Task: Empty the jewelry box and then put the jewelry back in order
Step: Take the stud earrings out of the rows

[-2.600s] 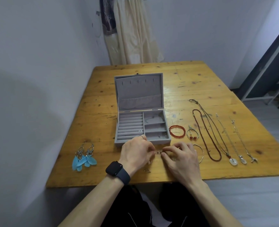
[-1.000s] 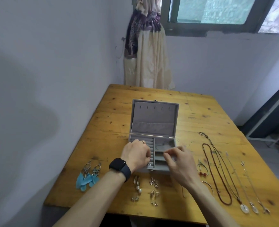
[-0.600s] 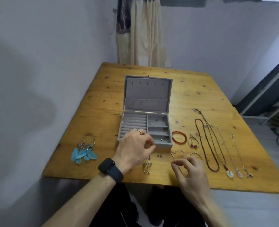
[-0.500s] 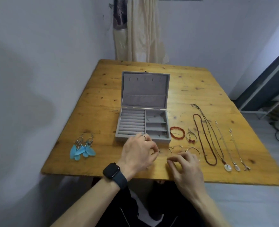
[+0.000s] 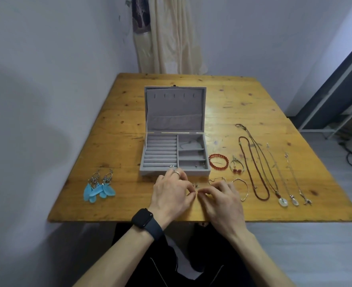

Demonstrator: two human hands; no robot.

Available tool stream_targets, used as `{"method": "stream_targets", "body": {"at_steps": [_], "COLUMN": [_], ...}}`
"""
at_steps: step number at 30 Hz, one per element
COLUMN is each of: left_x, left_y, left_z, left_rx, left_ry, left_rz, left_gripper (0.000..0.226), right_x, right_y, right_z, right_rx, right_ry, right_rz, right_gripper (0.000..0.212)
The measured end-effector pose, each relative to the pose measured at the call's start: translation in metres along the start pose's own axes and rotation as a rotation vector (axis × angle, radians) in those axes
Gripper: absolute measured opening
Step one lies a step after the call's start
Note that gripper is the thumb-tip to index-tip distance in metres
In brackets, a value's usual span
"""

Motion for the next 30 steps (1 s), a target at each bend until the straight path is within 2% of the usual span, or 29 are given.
{"method": "stream_targets", "body": {"at_steps": [18,30], "left_x": [0.0007,-0.0006], "left_y": [-0.0017,-0.0012], "left_z": [0.0,0.0009], "left_rx": [-0.014,-0.003], "left_ry": [-0.04,-0.059], "left_rz": [0.02,0.027], "left_gripper": [0.024,0.026], "right_x": [0.0036,0.0014], "right_y": [0.0036,0.0025], "right_z": [-0.0034,-0.0033], "right_rx": [0.036,0.014], "right_ry": [-0.121,-0.136], "right_rz": [0.078,0.036], "right_gripper": [0.019,0.017]}}
Point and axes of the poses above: each hand's wrist, its own y-axis away from the middle knuckle, its own z-axis out of the palm, x = y × z, the point moved 5 cm from there along -y, towards the middle knuckle, and after that the axes turned 1 degree about -x, right-handed, at the moved point
